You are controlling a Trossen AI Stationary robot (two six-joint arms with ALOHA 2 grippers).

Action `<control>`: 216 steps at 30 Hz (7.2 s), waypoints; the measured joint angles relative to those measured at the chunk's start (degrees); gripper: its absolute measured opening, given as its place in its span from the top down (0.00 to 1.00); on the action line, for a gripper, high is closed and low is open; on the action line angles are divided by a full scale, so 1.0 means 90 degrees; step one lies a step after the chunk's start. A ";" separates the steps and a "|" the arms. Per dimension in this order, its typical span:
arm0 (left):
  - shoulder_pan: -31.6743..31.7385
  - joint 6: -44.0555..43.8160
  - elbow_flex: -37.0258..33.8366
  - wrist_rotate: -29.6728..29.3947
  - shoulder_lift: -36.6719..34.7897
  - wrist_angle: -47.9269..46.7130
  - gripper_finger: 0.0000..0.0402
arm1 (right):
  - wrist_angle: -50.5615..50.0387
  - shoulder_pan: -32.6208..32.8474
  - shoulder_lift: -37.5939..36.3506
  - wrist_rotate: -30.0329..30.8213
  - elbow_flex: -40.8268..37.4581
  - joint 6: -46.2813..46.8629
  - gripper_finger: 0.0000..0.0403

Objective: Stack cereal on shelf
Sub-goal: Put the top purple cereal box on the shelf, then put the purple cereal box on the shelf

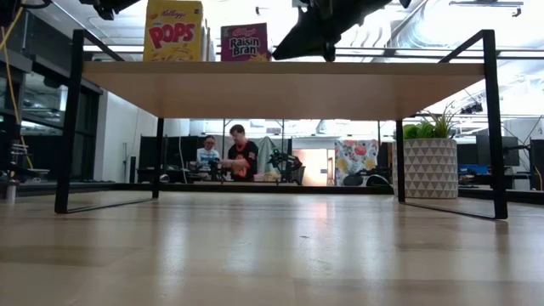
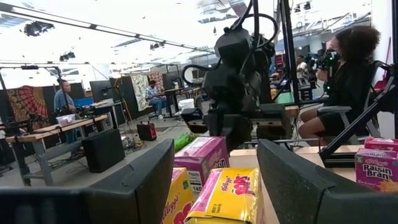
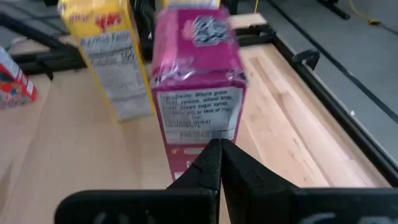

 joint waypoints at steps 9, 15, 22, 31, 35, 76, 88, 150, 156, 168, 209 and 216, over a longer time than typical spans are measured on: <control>0.0000 -0.0001 -0.0001 0.0000 0.0000 -0.0002 0.45 | 0.0071 -0.0082 -0.0015 0.0163 0.0000 -0.0058 1.00; -0.0002 -0.0002 0.0000 0.0000 0.0000 -0.0034 0.45 | -0.1215 -0.0072 -0.0554 0.0153 0.0166 -0.0353 1.00; -0.0002 0.0159 -0.0001 -0.0007 0.0000 -0.0034 0.45 | -0.2001 0.0386 -0.1749 -0.1045 0.0299 0.0374 1.00; -0.0027 0.0294 -0.0001 -0.0247 0.0000 -0.0004 0.45 | -0.2729 0.1230 -0.2267 -0.0700 0.0310 0.1932 0.80; -0.0027 0.0335 -0.0001 -0.0336 0.0000 0.0016 0.45 | -0.4414 0.1432 -0.2300 -0.0700 0.0678 0.3094 0.60; -0.0027 -0.0469 -0.0001 -0.0316 0.0000 -0.0040 0.45 | -0.6811 0.5839 0.0487 -0.0720 0.1150 1.4500 0.38; -0.0027 -0.0516 0.0000 -0.0314 0.0000 -0.0042 0.45 | -0.6855 0.5841 0.0668 -0.0619 0.1149 1.4598 0.38; -0.0025 -0.0512 -0.0002 -0.0315 0.0000 -0.0041 0.45 | -0.6617 0.5838 0.0663 -0.0531 0.1146 1.4264 0.31; -0.0024 -0.0512 -0.0001 -0.0315 0.0000 -0.0040 0.45 | -0.6720 0.5836 0.0661 -0.0532 0.1146 1.4382 0.31; -0.0024 -0.0512 -0.0001 -0.0313 0.0001 -0.0041 0.45 | -0.6897 0.5824 0.0952 -0.0684 0.1146 1.4521 0.31; -0.0024 -0.0515 -0.0002 -0.0314 0.0002 -0.0041 0.45 | -0.6348 0.5779 0.1274 -0.0665 0.1146 1.3076 0.58; -0.0026 -0.0515 0.0000 -0.0313 0.0002 -0.0041 0.45 | -0.4275 0.5509 0.0720 0.0206 0.1146 1.0793 0.61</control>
